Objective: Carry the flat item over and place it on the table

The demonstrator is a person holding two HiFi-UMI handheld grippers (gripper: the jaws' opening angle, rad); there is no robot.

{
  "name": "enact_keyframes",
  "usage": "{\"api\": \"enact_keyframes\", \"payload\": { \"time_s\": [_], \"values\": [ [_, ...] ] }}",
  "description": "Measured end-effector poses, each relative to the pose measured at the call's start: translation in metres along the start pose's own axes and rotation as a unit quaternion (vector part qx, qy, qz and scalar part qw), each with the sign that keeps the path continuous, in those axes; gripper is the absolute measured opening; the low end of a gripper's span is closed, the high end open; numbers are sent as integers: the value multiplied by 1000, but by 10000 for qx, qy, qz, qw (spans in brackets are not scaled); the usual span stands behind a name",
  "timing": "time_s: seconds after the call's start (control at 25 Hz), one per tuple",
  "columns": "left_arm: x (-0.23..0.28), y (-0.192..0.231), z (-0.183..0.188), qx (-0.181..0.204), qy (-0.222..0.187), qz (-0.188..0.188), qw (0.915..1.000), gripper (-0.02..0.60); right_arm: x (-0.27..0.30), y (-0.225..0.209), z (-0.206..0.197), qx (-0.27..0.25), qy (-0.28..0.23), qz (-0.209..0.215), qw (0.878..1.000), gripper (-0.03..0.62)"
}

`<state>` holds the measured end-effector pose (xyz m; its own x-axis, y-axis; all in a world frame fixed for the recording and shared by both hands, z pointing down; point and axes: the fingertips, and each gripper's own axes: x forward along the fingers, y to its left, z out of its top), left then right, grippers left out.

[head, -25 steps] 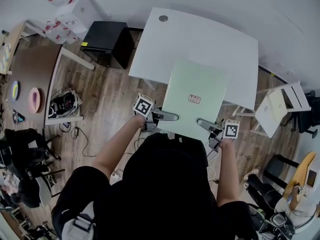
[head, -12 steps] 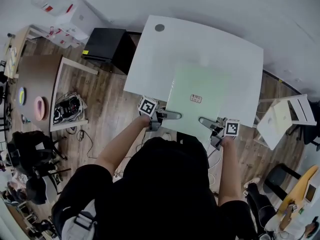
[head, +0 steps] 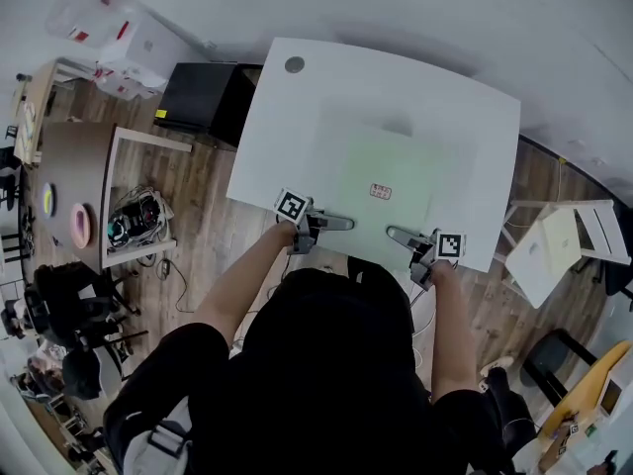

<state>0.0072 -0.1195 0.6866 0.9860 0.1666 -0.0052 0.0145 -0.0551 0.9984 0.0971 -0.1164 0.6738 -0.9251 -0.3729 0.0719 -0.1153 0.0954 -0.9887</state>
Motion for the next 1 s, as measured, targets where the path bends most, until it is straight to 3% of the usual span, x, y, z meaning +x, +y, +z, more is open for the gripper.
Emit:
{"api": "enact_keyframes", "payload": {
  "time_s": [0.16, 0.28, 0.48, 0.64, 0.76, 1.0],
  "values": [
    [10, 23, 14, -367, -87, 131, 9992, 302, -8, -31, 16, 294, 76, -105, 9995, 305],
    [14, 34, 23, -552, -93, 158, 9983, 302, -16, -57, 21, 507, 142, -566, 9970, 305],
    [18, 44, 29, -740, -118, 105, 9971, 302, -8, -64, 24, 1021, 4, -203, 9946, 305],
    [16, 51, 30, -905, -140, 144, 9957, 302, -8, -76, 28, 707, 158, -372, 9967, 307],
    [15, 57, 32, -880, -131, 260, 9957, 302, -5, -77, 25, 1198, 119, -345, 9921, 307],
    [13, 65, 31, -842, -316, 368, 9953, 302, -5, -86, 22, 1145, 184, -502, 9920, 307]
  ]
}}
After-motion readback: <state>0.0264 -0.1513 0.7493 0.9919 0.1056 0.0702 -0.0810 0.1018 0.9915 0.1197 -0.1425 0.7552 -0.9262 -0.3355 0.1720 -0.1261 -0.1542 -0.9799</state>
